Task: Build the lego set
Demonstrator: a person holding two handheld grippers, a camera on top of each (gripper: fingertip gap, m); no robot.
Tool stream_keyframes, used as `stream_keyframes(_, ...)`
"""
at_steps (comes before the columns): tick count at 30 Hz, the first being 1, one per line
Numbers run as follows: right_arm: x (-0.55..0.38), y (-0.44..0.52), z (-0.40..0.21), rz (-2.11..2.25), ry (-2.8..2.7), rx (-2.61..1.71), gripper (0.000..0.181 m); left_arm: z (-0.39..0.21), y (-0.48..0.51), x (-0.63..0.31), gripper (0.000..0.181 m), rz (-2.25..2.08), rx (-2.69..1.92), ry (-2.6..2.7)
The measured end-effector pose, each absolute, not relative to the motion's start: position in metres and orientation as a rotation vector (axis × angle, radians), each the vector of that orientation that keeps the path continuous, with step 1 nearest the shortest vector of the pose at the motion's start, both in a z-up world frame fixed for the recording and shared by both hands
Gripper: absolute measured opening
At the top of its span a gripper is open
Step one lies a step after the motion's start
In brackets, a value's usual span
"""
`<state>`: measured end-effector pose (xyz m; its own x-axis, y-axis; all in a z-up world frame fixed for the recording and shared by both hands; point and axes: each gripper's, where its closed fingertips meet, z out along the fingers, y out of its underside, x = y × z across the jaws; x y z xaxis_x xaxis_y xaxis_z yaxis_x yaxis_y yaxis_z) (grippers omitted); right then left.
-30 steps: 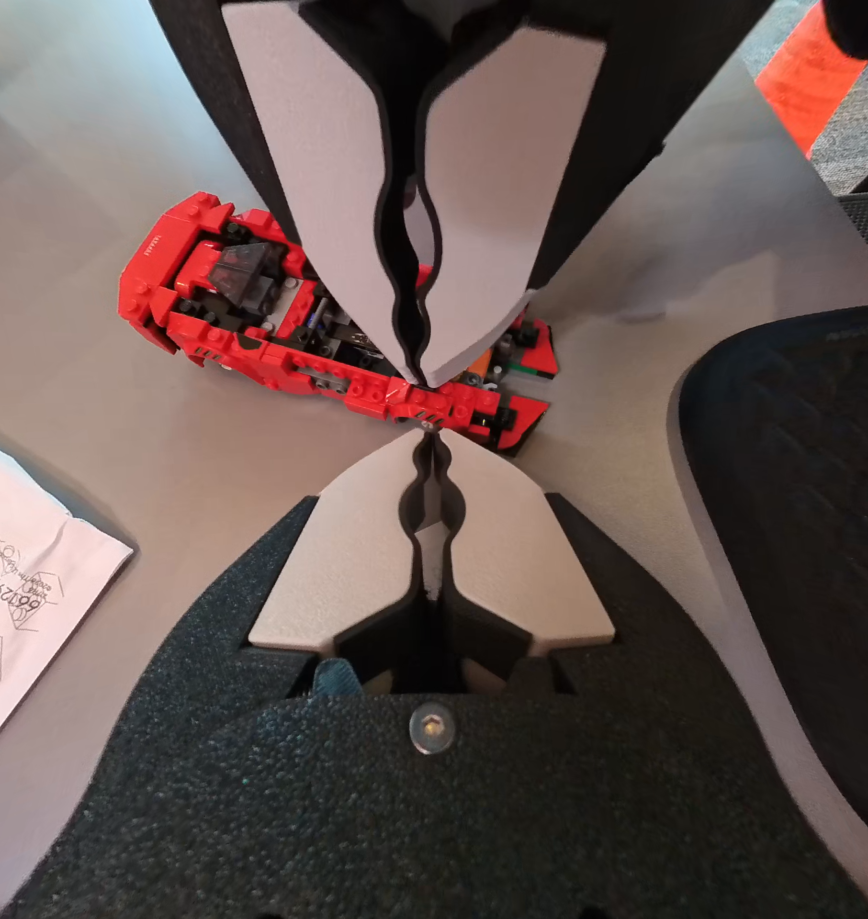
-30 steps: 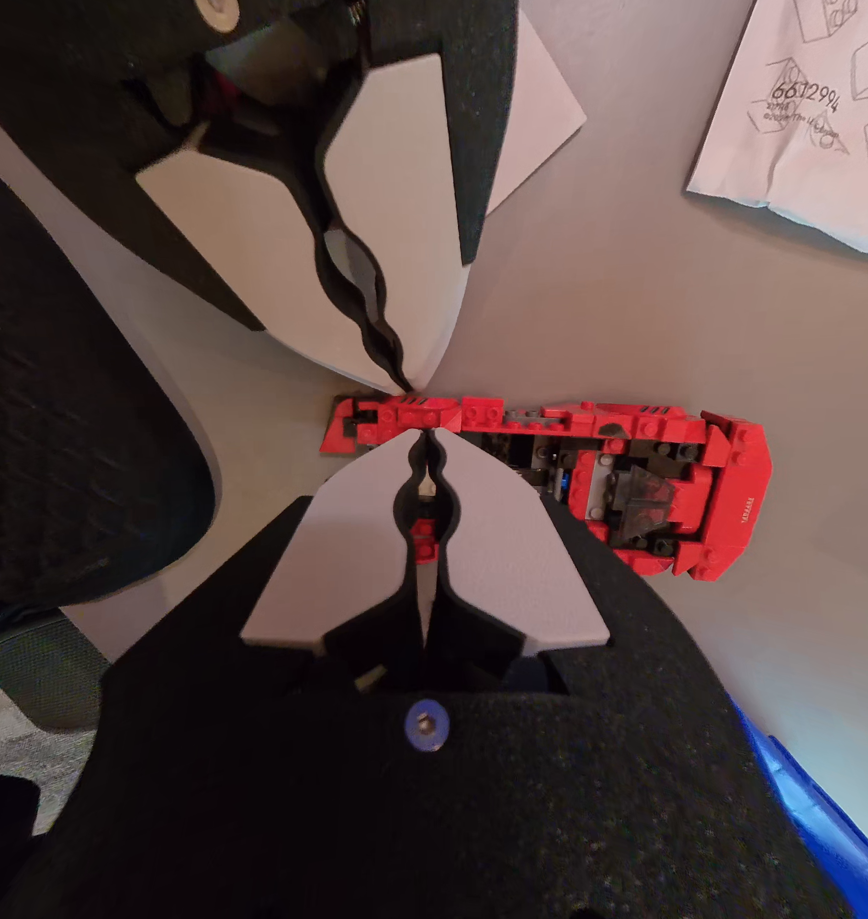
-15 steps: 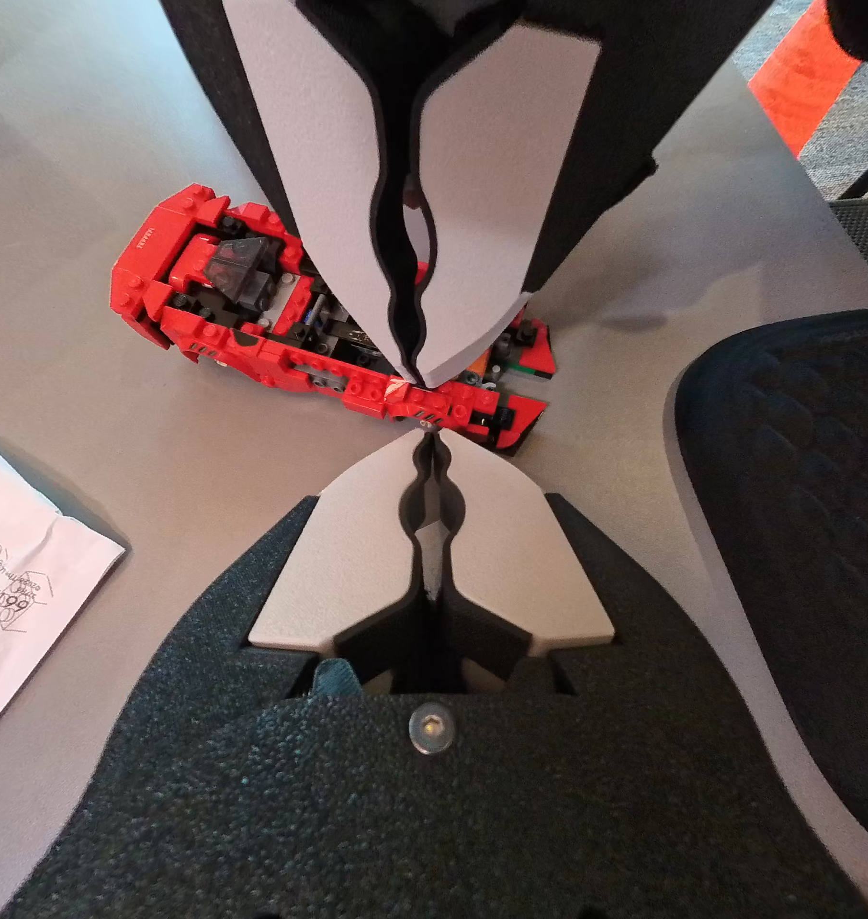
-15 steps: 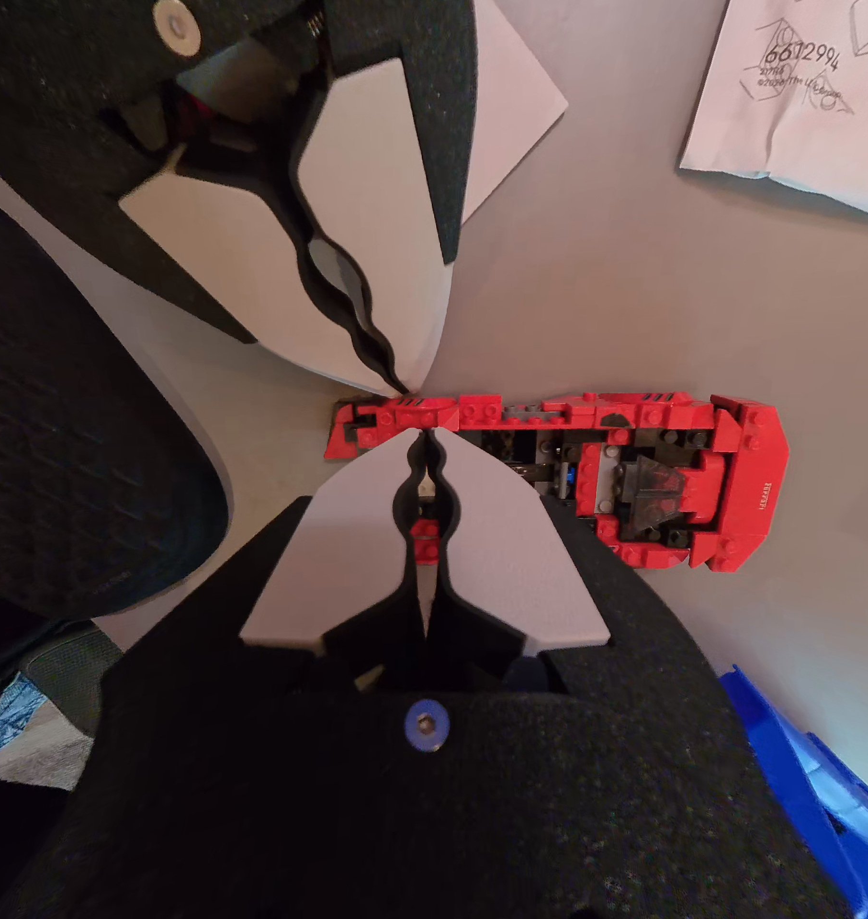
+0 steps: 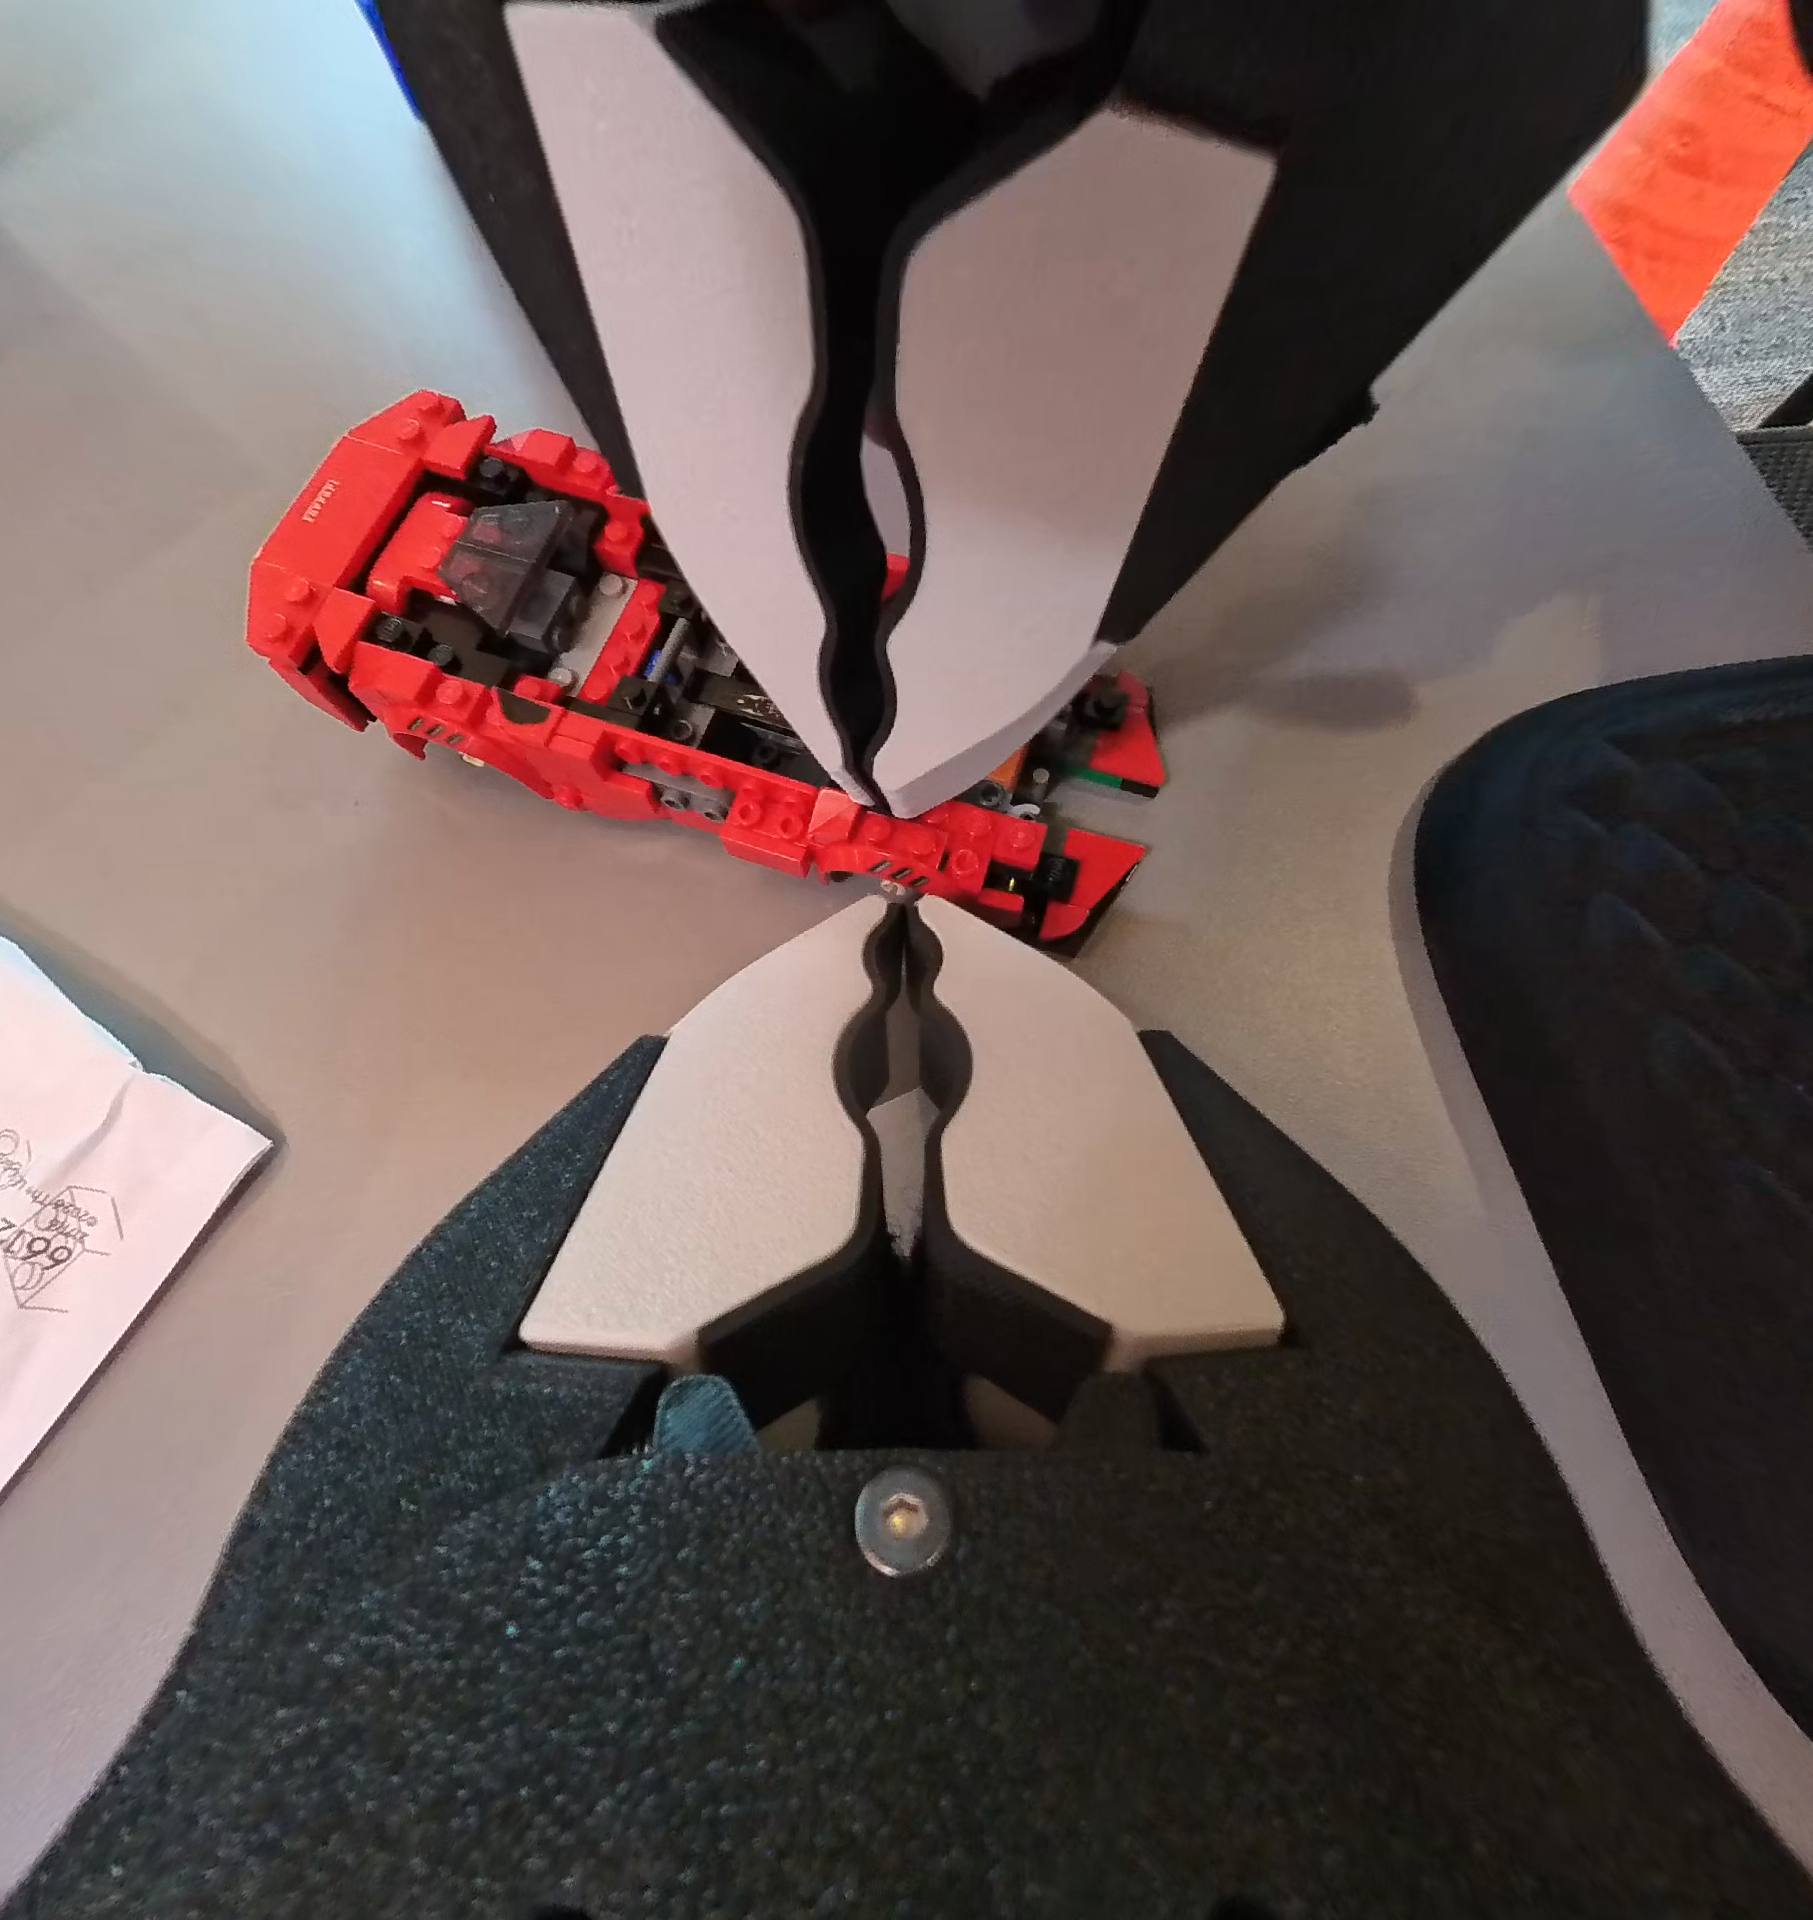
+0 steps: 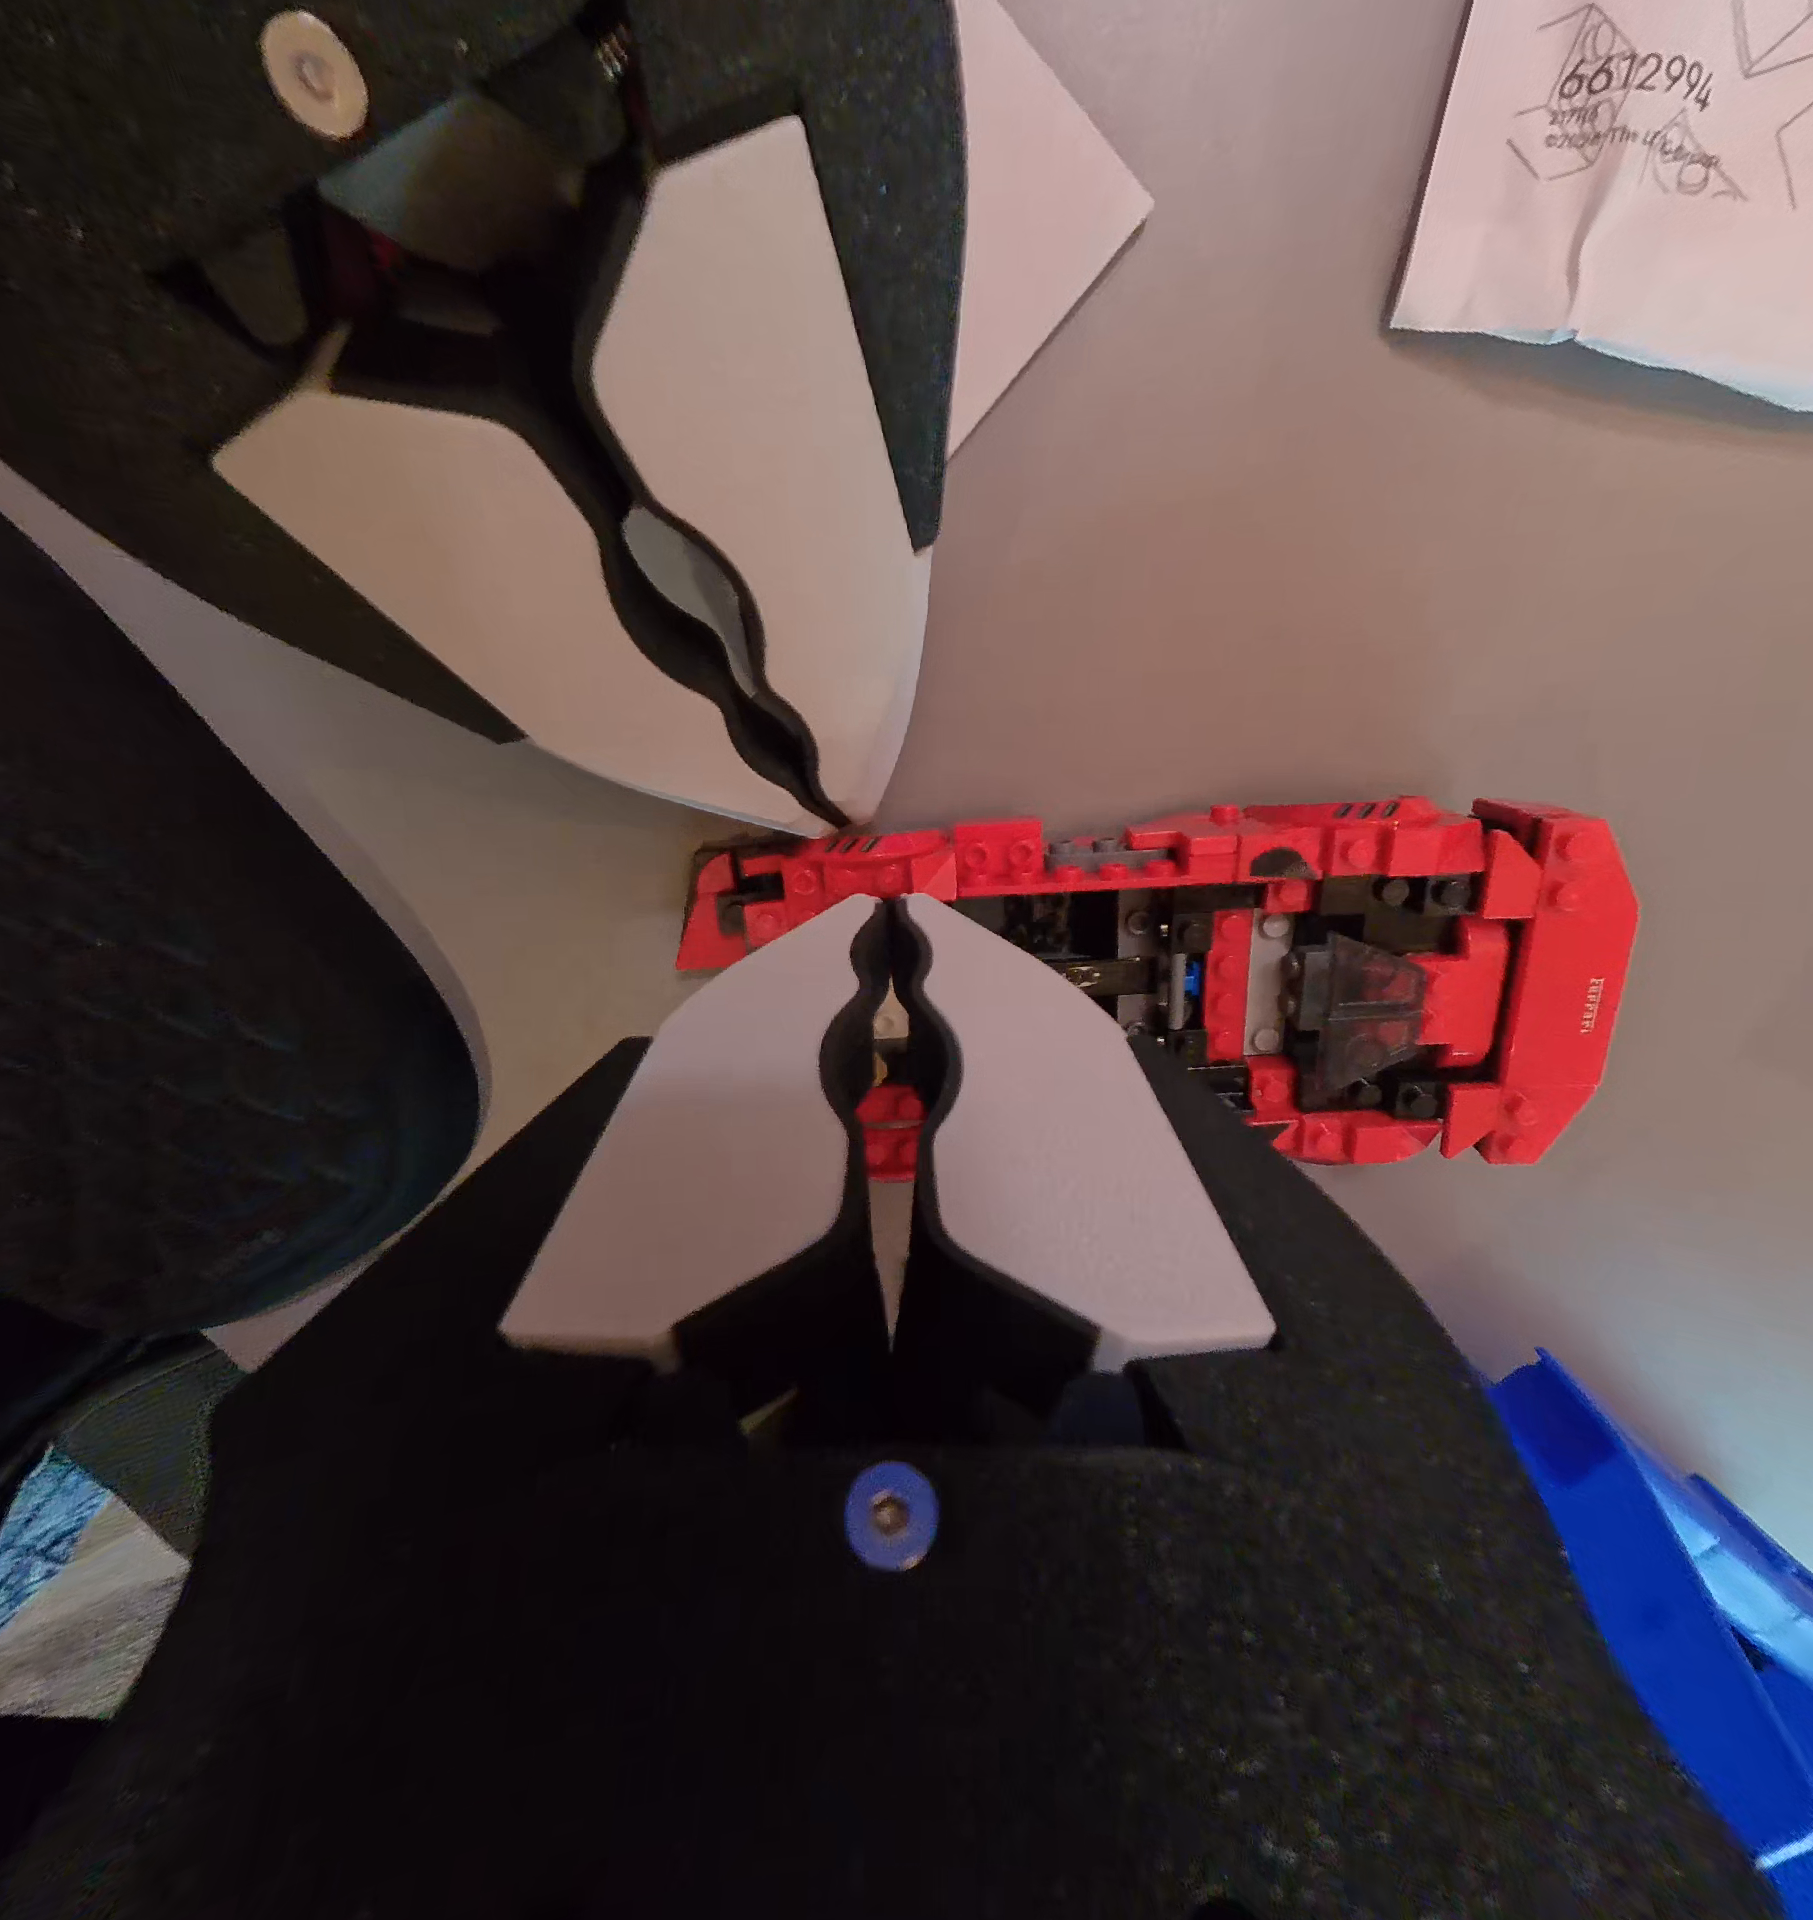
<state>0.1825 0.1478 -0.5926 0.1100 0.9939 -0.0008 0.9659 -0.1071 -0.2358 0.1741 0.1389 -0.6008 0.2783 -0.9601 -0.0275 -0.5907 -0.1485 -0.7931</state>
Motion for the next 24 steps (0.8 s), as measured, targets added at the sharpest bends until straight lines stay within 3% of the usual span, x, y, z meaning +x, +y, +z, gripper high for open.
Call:
stream_keyframes(1, 0.182, 0.148, -0.592, 0.237, -1.985, -2.186, 0.001, -0.601, 0.139, 0.174, 0.0, -0.651, -1.833, 1.402)
stream_keyframes(12, 0.183, 0.152, -0.573, 0.43, -1.934, -2.059, 0.0, -0.602, 0.139, 0.174, 0.0, -0.651, -1.844, 1.403)
stream_keyframes(24, 0.183, 0.15, -0.591, 0.307, -2.083, -2.009, 0.0, -0.603, 0.139, 0.174, 0.0, -0.659, -1.849, 1.408)
